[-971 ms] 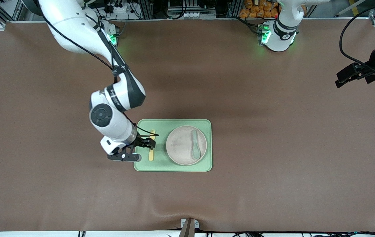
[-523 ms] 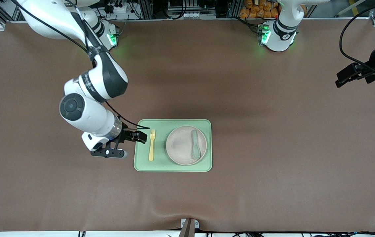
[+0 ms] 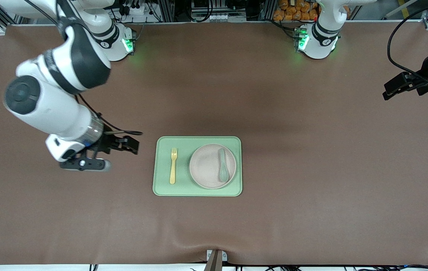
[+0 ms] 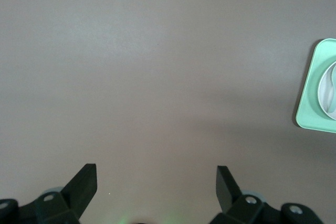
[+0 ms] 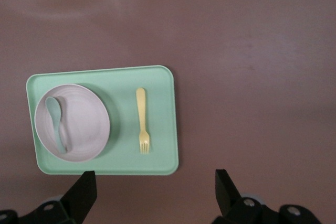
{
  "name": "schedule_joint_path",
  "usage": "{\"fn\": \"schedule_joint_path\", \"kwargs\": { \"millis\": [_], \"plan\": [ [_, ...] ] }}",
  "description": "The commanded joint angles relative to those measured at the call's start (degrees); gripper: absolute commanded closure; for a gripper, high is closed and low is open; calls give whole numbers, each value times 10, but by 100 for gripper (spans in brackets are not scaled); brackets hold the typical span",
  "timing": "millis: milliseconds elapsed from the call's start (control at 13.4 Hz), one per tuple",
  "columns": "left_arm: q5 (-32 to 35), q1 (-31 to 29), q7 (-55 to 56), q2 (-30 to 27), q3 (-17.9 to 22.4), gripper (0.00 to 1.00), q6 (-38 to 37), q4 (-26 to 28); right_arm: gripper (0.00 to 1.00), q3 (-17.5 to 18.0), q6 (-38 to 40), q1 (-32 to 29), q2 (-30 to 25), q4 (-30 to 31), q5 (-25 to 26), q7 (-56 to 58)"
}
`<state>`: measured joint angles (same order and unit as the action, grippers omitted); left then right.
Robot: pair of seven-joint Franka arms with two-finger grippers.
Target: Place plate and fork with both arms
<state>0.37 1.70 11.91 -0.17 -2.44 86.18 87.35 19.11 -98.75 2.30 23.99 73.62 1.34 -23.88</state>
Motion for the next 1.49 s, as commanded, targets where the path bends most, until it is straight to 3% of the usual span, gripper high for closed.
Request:
{"fn": "schedule_joint_path", "kwargs": {
  "millis": [0,373,822,1195,1419],
  "plan": [
    [-9,3,-4,-5,5,0,4,3,0,9,72,-20,2,-65,15,6],
    [-9,3,-4,-5,5,0,4,3,0,8,123,-43,-42,-77,15,8],
    [-9,3,-4,-5,5,0,4,3,0,-93,208,-36,-134,-64,4,177],
    [-9,5,-4,-4,5,0,5,3,0,-123,159,-35,-249,98,4,210],
    [-10,4,-4,-8,5,0,4,3,0,-157,137,-34,-257,128,7,272]
  ]
}}
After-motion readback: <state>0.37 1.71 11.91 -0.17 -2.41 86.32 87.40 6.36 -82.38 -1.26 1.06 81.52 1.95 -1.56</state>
